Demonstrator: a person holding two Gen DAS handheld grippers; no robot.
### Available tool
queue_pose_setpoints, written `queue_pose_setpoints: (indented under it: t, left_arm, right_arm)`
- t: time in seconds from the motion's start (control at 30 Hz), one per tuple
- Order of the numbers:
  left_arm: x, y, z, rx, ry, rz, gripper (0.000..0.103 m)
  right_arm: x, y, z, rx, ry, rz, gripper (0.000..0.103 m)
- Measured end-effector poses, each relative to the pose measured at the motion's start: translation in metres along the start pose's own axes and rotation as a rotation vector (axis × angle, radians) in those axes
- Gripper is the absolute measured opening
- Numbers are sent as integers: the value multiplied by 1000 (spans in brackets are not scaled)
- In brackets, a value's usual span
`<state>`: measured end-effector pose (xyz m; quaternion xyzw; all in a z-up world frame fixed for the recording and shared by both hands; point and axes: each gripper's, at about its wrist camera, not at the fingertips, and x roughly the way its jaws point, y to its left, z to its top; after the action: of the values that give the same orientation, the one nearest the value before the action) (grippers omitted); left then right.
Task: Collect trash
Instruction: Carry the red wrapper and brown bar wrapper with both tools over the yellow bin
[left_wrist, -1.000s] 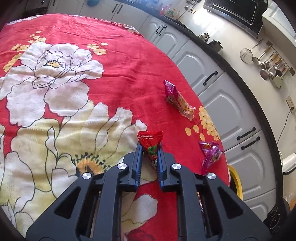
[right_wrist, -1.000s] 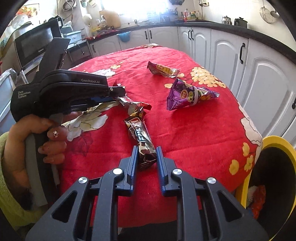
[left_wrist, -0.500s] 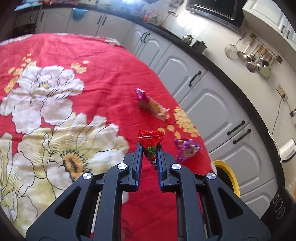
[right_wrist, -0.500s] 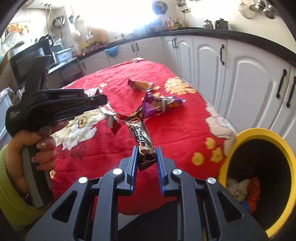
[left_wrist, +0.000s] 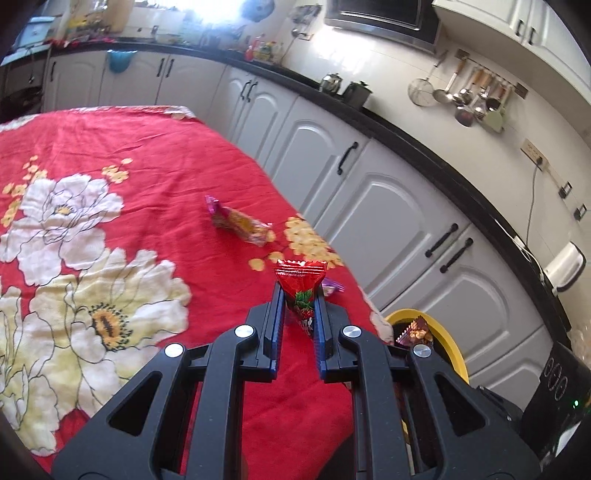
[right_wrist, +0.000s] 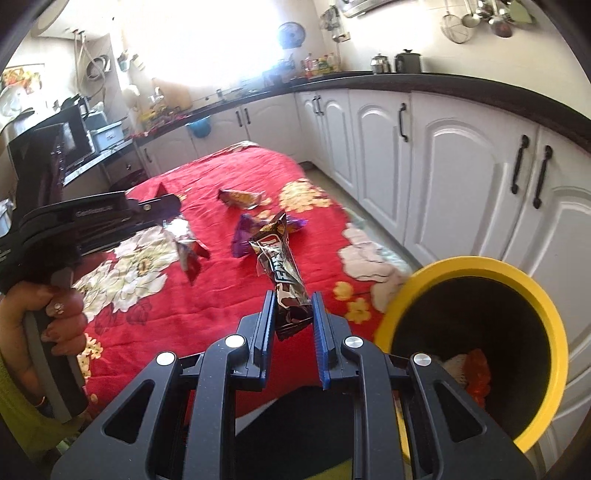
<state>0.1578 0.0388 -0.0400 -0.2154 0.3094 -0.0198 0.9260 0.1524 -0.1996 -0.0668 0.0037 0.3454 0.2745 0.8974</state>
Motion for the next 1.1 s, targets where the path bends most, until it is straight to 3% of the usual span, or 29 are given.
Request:
queue_pose_setpoints:
  t: [0.67,1.1]
  left_arm:
    - [18,-91,-31,211,9,-69,9]
    - [54,-149,-59,349,42,-113,9]
  right_arm:
    - [-37,-99,-28,167,-32,-161,19]
    - [-44,-153,-52,283,-33,-238,19]
